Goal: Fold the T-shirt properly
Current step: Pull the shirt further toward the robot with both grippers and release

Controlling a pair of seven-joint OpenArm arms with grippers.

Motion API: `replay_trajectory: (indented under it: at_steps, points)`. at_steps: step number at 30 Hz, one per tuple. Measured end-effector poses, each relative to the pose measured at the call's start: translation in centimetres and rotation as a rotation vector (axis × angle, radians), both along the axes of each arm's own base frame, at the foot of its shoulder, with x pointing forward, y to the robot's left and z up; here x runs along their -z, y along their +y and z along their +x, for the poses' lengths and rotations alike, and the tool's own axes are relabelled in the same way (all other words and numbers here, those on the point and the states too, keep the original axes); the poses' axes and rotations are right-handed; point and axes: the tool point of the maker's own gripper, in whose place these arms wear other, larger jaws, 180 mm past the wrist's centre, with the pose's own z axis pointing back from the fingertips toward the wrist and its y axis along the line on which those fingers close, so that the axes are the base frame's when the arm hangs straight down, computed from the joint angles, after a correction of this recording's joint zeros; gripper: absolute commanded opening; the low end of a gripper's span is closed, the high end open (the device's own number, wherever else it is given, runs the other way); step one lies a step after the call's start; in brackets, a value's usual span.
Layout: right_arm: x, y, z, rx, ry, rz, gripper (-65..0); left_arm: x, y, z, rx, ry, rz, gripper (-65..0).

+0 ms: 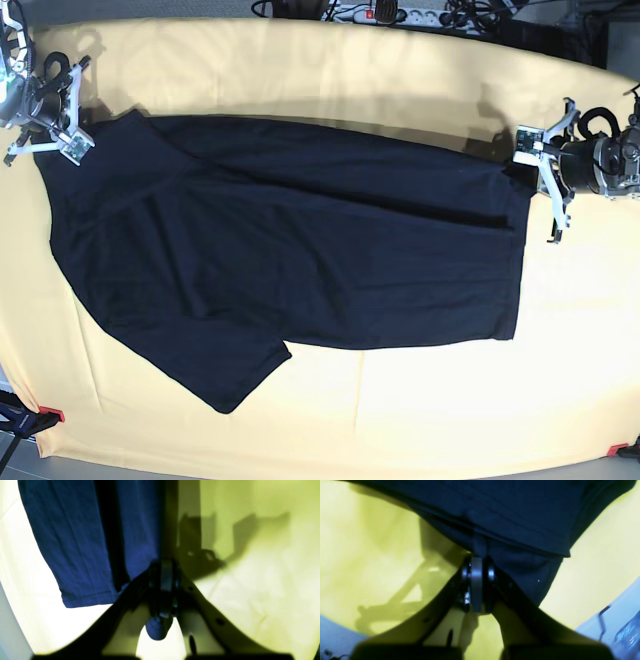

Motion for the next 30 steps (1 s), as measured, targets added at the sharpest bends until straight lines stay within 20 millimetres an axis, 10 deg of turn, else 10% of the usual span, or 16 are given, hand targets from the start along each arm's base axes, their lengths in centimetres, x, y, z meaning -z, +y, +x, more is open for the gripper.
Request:
replay_trajectory:
  at_steps: [11,22,30]
  points:
    - [-1.9,-0.1,-4.1,0.115,0.029,0.054,-65.0,-0.9,-1.8,-2.0,0.032,0.051,-0.063,-65.0]
    - [-2.1,1.1,-5.1,0.096,0.054,0.091,-65.0,1.3,1.0,-9.2,-0.017,0.24,0.233,-65.0]
    - [-1.3,1.1,-8.2,0.093,0.143,0.089,-65.0,1.6,1.3,-10.0,-0.03,0.273,0.255,-65.0]
